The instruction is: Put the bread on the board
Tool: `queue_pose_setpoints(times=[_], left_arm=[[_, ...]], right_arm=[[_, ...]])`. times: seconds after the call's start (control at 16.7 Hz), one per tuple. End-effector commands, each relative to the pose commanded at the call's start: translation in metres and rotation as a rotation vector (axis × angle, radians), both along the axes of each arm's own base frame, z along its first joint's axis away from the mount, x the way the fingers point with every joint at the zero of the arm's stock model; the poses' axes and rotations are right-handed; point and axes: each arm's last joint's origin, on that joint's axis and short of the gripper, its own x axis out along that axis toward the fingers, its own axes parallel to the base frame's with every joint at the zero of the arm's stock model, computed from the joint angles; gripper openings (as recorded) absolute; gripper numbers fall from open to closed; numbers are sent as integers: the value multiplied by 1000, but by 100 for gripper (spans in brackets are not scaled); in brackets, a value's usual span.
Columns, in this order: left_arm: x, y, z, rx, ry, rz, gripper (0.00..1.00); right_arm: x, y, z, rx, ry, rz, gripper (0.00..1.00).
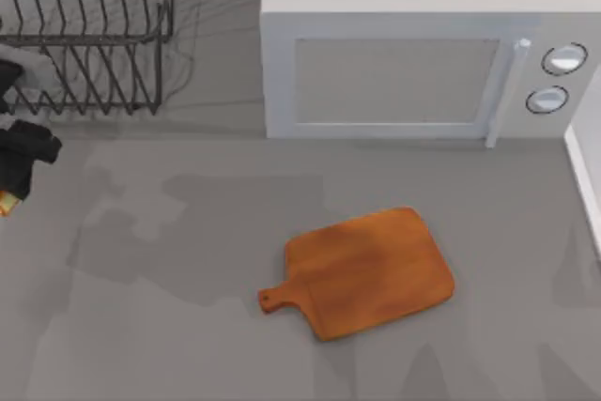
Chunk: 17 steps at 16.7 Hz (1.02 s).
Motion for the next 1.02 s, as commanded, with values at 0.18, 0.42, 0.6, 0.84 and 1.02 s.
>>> queue_pose_setpoints(times=[0.18, 0.42, 0.6, 0.84, 1.02], left_arm=[[20, -69, -8, 7, 23, 90, 0], [18, -176, -21, 24, 39, 232, 0], [-4, -249, -27, 26, 25, 312, 0], [-38, -314, -28, 6, -7, 349, 0], [-48, -328, -27, -3, -18, 353, 0]], right_arm=[[0, 0, 0, 0, 0, 0, 100], [0, 0, 0, 0, 0, 0, 100], [0, 0, 0, 0, 0, 0, 100], [0, 0, 0, 0, 0, 0, 100], [0, 0, 0, 0, 0, 0, 100]])
